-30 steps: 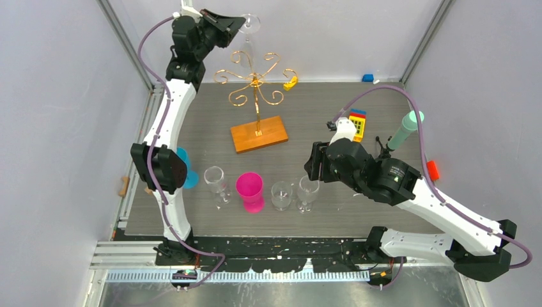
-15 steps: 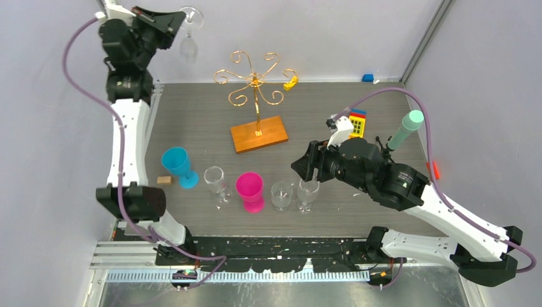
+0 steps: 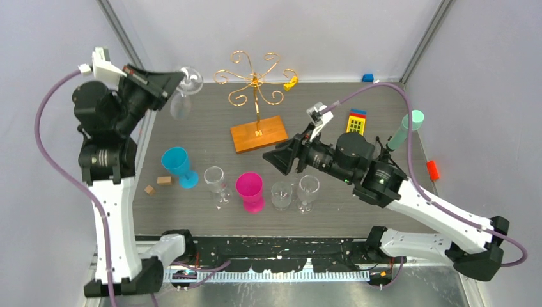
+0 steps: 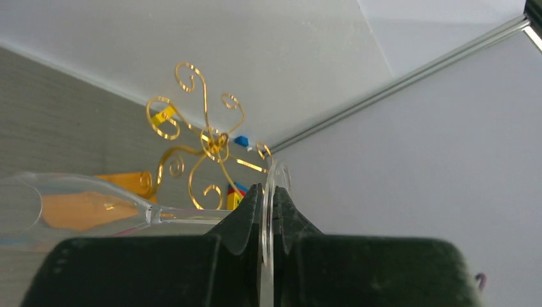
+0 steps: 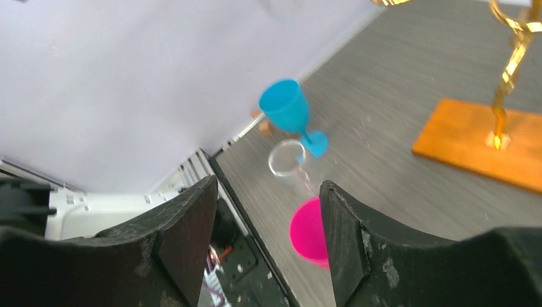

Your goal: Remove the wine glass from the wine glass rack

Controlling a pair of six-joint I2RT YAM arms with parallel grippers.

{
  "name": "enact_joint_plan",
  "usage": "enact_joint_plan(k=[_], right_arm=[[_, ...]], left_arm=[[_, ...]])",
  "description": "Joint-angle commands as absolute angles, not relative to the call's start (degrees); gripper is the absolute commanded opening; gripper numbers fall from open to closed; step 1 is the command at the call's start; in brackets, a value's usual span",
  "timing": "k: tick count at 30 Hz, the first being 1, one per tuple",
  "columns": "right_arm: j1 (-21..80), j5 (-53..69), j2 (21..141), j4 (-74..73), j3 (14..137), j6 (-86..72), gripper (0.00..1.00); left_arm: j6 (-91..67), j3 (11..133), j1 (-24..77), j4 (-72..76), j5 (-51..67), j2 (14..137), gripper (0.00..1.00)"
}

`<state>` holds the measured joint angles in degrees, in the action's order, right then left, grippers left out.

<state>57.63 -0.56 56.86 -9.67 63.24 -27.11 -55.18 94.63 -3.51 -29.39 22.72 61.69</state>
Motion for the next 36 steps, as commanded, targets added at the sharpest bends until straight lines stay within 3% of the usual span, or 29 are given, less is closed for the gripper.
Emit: enact_joint_plan(k=[1, 7, 12, 16, 24, 33, 36], right_arm=[[57.65, 3.59, 61.31, 11.8, 63.16, -23.15, 0.65], [59.12, 3.43, 68.87, 24.84, 64.53, -18.28, 0.64], [60.53, 6.32, 73.56, 30.14, 65.7, -13.84, 0.7], [61.33, 13.17, 76.79, 29.42, 68.6, -9.76, 0.71], [61.98, 15.54, 83.42, 28.69, 74.68, -5.65, 0.69], [62.49, 16.29, 86.89, 28.78, 76.72, -5.51, 0.52], [62.4, 14.19, 87.48, 28.48, 77.68, -5.63, 0.33]], left_arm=[[-54.46, 89.71, -3.49, -32.68, 27.86, 53.52, 0.0], [-61.69, 79.78, -3.49, -32.12, 34.87, 44.33, 0.0], [-66.72, 75.42, -3.51, -31.84, 38.34, 39.68, 0.0], [-69.53, 72.97, -3.29, -29.99, 39.93, 38.89, 0.0], [-72.79, 70.93, -2.57, -26.46, 41.57, 39.33, 0.0], [-75.75, 71.31, -2.57, -25.13, 42.54, 39.97, 0.0], [-76.56, 70.82, -2.29, -25.29, 42.46, 39.73, 0.0]])
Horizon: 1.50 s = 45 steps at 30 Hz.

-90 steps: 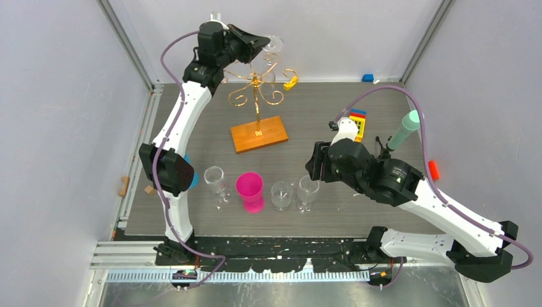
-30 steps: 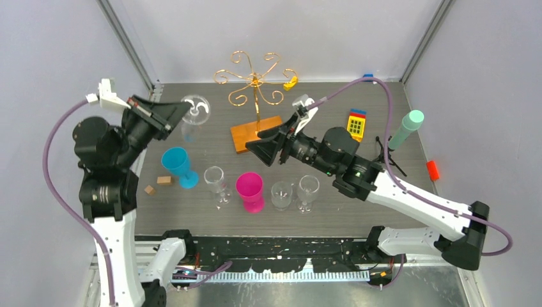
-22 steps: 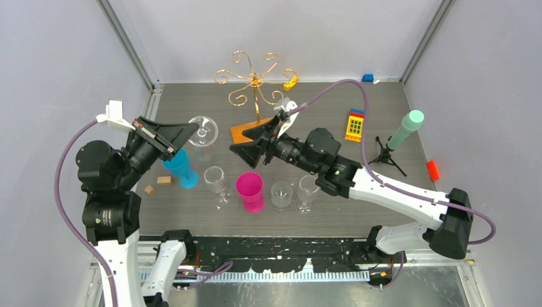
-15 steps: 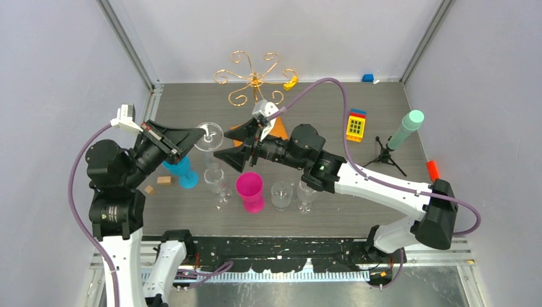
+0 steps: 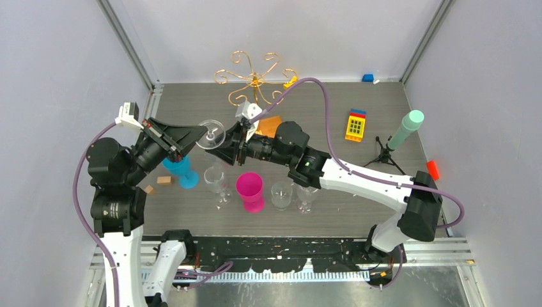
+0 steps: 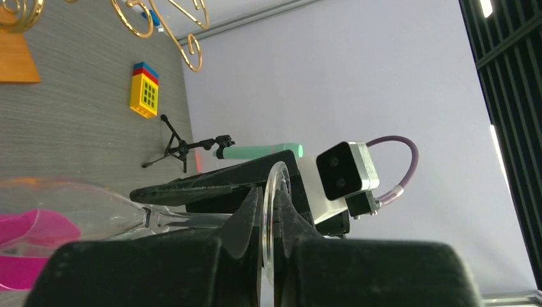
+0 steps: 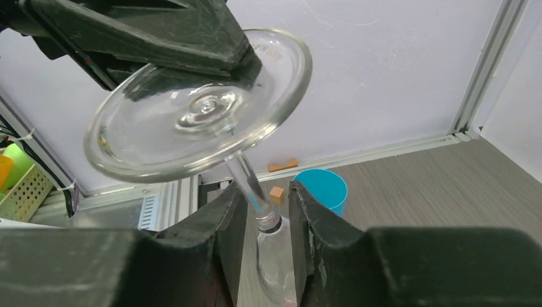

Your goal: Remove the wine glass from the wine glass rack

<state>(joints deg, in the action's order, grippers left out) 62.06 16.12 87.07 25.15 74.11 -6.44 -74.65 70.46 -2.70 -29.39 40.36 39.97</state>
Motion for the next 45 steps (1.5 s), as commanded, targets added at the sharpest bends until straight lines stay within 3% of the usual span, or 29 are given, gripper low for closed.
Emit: enact_joint_plan(k=[1, 4, 5, 11, 17, 27, 35, 41, 45], right_arm=[[62.47, 13.28, 87.35, 28.63, 77.96, -5.67, 0.28], [62.53, 11.59, 86.45, 30.6, 77.44, -5.8, 0.05], [62.57, 10.76, 85.9, 30.99, 77.17, -5.8, 0.03], [62.73, 2.68, 82.73, 37.93, 73.47, -8.13, 0.0], [62.67, -12.19, 77.16, 49.05, 67.5, -13.11, 0.0], [62.67, -33.78, 68.38, 54.83, 61.83, -26.96, 0.0], [62.63, -41.11, 68.01, 52.1, 61.26, -40.15, 0.0], [62.67, -42.15, 68.89, 48.91, 61.29, -44.58, 0.0], [62.67, -40.53, 68.96, 46.74, 61.09, -47.23, 0.0]], left_arm=[[-76.87, 70.49, -2.21, -25.22, 42.47, 39.73, 0.0], [-77.16, 70.08, -2.2, -25.04, 42.3, 39.73, 0.0], [-77.12, 70.05, -2.21, -24.96, 42.08, 39.67, 0.03], [-70.28, 72.19, -2.26, -29.8, 37.52, 39.53, 0.62], [-62.33, 70.73, -2.25, -34.79, 32.19, 38.88, 0.84], [-63.69, 65.33, -2.26, -30.83, 36.84, 36.72, 0.87], [-79.98, 58.76, -0.54, -14.35, 45.26, 36.32, 0.72], [-82.97, 60.04, 1.47, -10.45, 46.0, 36.62, 0.84], [-84.36, 59.74, 1.49, -8.29, 45.84, 36.77, 0.85]])
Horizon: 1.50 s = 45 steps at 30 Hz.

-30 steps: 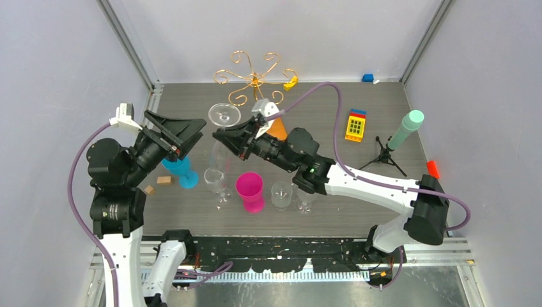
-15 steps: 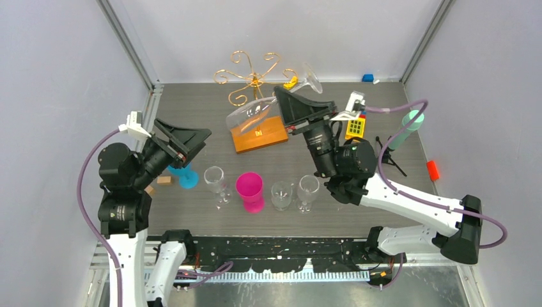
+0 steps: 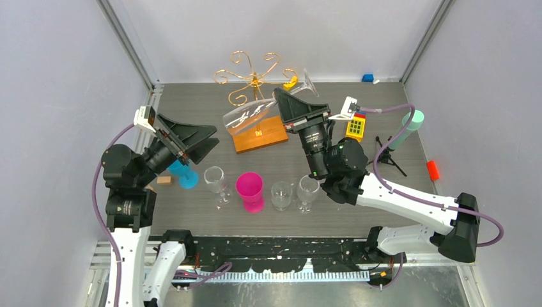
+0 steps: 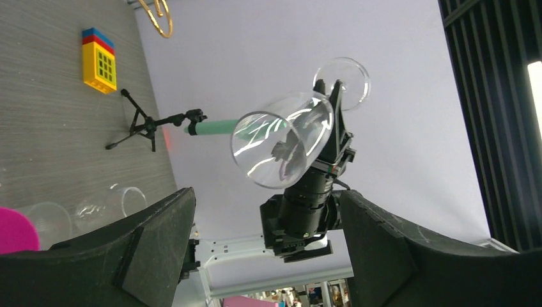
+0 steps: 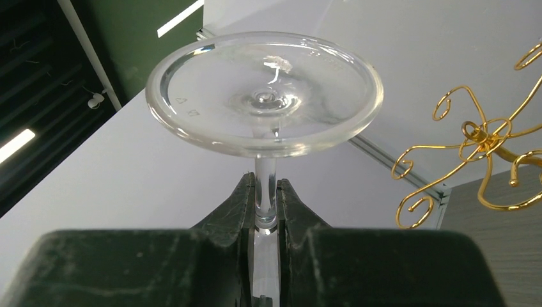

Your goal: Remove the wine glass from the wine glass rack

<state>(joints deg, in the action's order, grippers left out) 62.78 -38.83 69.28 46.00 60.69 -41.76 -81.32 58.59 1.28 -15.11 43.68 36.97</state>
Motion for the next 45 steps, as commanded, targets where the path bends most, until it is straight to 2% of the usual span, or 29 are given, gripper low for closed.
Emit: enact_joint_plan(k=[1, 7, 20, 22, 23, 33, 34, 36, 37, 39, 40, 41, 42, 44, 45], right_arm=[[62.67, -39.97, 68.93, 45.39, 61.09, -47.79, 0.0], [62.69, -38.21, 67.98, 39.8, 61.14, -53.49, 0.0], [62.67, -32.09, 71.03, 42.57, 61.66, -56.65, 0.0], [62.67, -30.94, 72.22, 44.1, 61.69, -55.92, 0.0], [62.67, -30.54, 72.54, 44.6, 61.74, -55.69, 0.0], [62.67, -27.5, 72.86, 43.83, 62.49, -53.33, 0.0], [62.67, -27.37, 72.69, 43.72, 62.53, -53.04, 0.0], [62.67, -27.08, 72.29, 43.46, 62.57, -52.67, 0.01], [62.62, -26.85, 72.02, 43.25, 62.58, -52.41, 0.03], [62.66, -26.43, 71.54, 43.1, 62.53, -51.86, 0.16], [62.66, -26.18, 71.32, 43.08, 62.51, -51.64, 0.27], [62.67, -25.88, 71.0, 43.14, 62.47, -51.08, 0.34], [62.67, -25.37, 70.88, 43.06, 62.53, -50.67, 0.45], [62.67, -24.59, 70.24, 42.21, 62.76, -49.71, 0.59], [62.67, -24.34, 69.88, 41.56, 62.89, -49.03, 0.63]], left_arm=[[-85.43, 59.54, 1.49, -7.13, 46.14, 36.82, 0.85], [-86.43, 60.69, 1.95, -2.83, 46.87, 37.51, 0.71], [-96.25, 59.54, 4.29, 5.83, 47.23, 39.27, 0.67], [-98.9, 58.54, 4.53, 8.34, 46.97, 39.46, 0.63], [-99.71, 57.99, 4.56, 9.52, 46.83, 39.54, 0.6], [-97.78, 55.51, 4.57, 10.13, 45.64, 39.57, 0.04], [-96.77, 55.73, 4.57, 9.96, 45.1, 39.55, 0.0], [-93.91, 56.86, 4.6, 7.82, 44.52, 39.49, 0.0], [-92.18, 57.72, 4.64, 6.61, 44.37, 39.65, 0.0], [-89.46, 59.37, 4.57, 5.35, 44.3, 40.25, 0.0], [-88.67, 60.02, 4.58, 5.52, 44.19, 40.58, 0.0], [-88.19, 60.62, 4.57, 6.36, 43.91, 40.88, 0.0], [-87.89, 61.06, 4.59, 7.6, 43.64, 41.28, 0.0], [-87.13, 62.45, 4.62, 9.63, 42.93, 42.23, 0.0], [-86.21, 63.39, 4.58, 10.34, 42.43, 42.89, 0.0]])
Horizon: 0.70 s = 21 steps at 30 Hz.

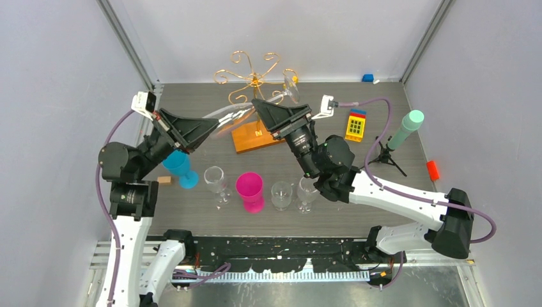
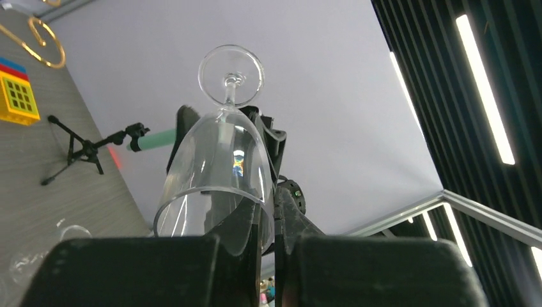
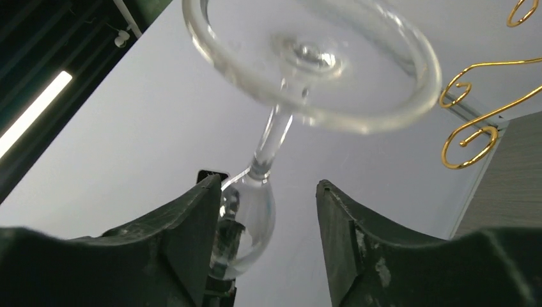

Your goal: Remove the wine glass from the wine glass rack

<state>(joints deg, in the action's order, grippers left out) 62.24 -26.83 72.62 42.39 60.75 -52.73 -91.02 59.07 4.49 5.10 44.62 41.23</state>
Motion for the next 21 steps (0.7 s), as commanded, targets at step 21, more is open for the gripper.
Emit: enact_joint_plan(k=[21], right_arm=[[62.62, -18.67, 58.93, 21.76, 61.82, -41.73, 0.85]], left_arm=[[-28.65, 95.12, 4.57, -36.52, -9.91, 56.54, 0.0]])
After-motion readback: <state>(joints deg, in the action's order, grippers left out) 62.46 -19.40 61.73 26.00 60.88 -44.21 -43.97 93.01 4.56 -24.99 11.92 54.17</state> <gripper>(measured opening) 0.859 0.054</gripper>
